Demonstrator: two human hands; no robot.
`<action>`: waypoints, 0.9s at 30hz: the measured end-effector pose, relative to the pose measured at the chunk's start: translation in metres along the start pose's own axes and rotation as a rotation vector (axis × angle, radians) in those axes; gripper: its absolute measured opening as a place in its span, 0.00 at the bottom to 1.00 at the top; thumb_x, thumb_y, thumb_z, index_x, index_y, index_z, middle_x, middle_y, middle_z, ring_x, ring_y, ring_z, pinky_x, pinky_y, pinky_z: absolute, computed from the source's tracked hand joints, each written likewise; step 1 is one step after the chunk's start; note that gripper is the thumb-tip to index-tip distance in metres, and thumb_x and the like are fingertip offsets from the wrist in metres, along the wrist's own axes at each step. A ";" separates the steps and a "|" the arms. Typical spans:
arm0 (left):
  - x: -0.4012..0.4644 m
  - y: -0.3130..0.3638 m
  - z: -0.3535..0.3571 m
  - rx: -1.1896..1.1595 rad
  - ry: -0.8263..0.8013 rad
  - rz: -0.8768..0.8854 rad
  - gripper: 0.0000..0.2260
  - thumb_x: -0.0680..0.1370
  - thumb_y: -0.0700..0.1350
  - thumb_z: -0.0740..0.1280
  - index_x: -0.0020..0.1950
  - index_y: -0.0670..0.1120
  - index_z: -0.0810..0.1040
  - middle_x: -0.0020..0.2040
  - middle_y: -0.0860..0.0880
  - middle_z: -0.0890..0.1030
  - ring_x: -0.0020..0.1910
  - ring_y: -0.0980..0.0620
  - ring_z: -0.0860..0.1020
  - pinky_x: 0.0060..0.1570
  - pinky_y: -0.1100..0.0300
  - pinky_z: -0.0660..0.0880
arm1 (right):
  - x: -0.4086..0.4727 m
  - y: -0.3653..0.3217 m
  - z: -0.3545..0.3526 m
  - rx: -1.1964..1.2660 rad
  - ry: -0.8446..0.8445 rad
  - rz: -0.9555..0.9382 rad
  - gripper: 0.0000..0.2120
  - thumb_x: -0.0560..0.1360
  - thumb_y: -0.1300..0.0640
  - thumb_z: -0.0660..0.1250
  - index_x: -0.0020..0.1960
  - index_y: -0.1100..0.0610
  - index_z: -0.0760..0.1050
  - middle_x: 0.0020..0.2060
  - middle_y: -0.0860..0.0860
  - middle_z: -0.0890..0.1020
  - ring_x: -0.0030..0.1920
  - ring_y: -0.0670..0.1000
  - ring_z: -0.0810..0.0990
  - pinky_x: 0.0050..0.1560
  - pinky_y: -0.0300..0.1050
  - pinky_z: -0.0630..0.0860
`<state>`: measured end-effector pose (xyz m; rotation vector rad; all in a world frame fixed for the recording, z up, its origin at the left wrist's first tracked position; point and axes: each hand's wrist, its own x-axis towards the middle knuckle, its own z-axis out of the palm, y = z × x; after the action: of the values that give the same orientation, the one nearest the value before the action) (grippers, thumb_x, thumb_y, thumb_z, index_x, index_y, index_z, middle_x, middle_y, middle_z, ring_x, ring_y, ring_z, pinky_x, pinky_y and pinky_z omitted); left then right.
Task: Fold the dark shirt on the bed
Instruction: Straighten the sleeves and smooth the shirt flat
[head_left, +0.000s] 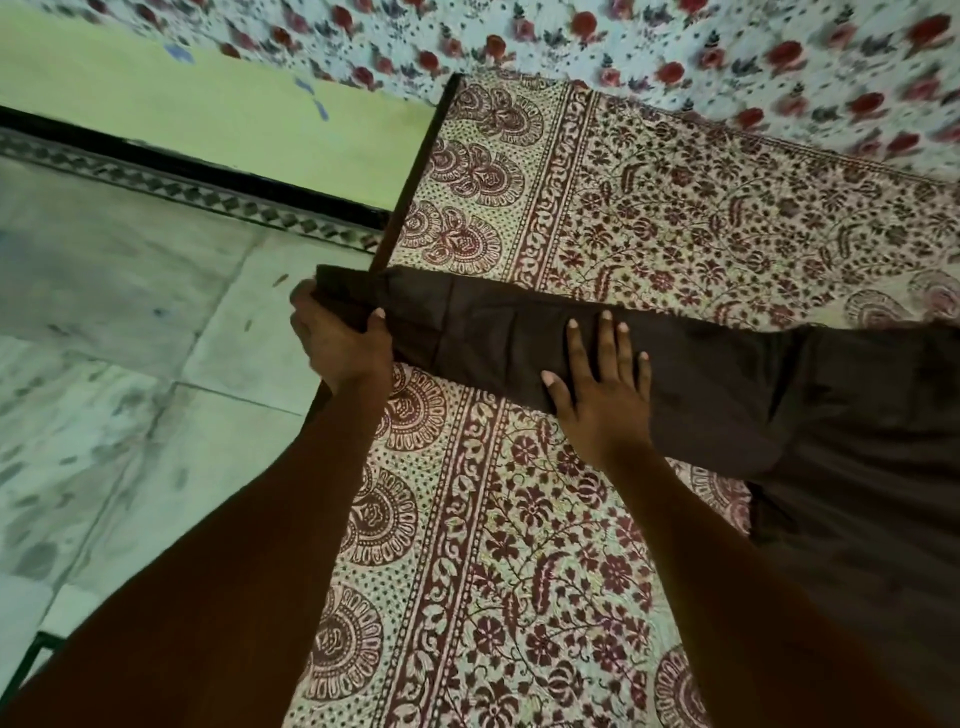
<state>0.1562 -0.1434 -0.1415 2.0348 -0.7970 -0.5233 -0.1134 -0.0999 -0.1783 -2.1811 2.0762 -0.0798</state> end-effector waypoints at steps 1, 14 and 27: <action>-0.002 0.004 -0.001 -0.019 0.021 0.103 0.25 0.72 0.35 0.73 0.67 0.42 0.72 0.66 0.39 0.74 0.63 0.43 0.75 0.62 0.72 0.66 | 0.001 0.001 -0.001 0.011 -0.028 0.002 0.34 0.81 0.33 0.45 0.82 0.47 0.49 0.82 0.56 0.48 0.81 0.59 0.46 0.78 0.64 0.48; -0.157 0.076 0.004 0.032 -0.804 1.062 0.15 0.80 0.39 0.62 0.66 0.43 0.79 0.69 0.44 0.76 0.67 0.49 0.76 0.68 0.54 0.73 | 0.026 0.026 -0.135 1.535 -0.500 0.796 0.43 0.71 0.24 0.58 0.59 0.62 0.80 0.53 0.61 0.84 0.56 0.62 0.82 0.56 0.61 0.80; -0.241 0.129 0.067 0.062 -0.729 1.032 0.23 0.80 0.34 0.59 0.75 0.43 0.67 0.71 0.46 0.73 0.70 0.45 0.70 0.68 0.46 0.70 | -0.058 0.212 -0.168 1.005 -0.316 0.427 0.12 0.73 0.76 0.68 0.53 0.67 0.82 0.37 0.49 0.85 0.36 0.38 0.81 0.42 0.30 0.78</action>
<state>-0.1000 -0.0666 -0.0533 1.1718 -2.1187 -0.6039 -0.3482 -0.0612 -0.0363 -1.0685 1.6967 -0.5511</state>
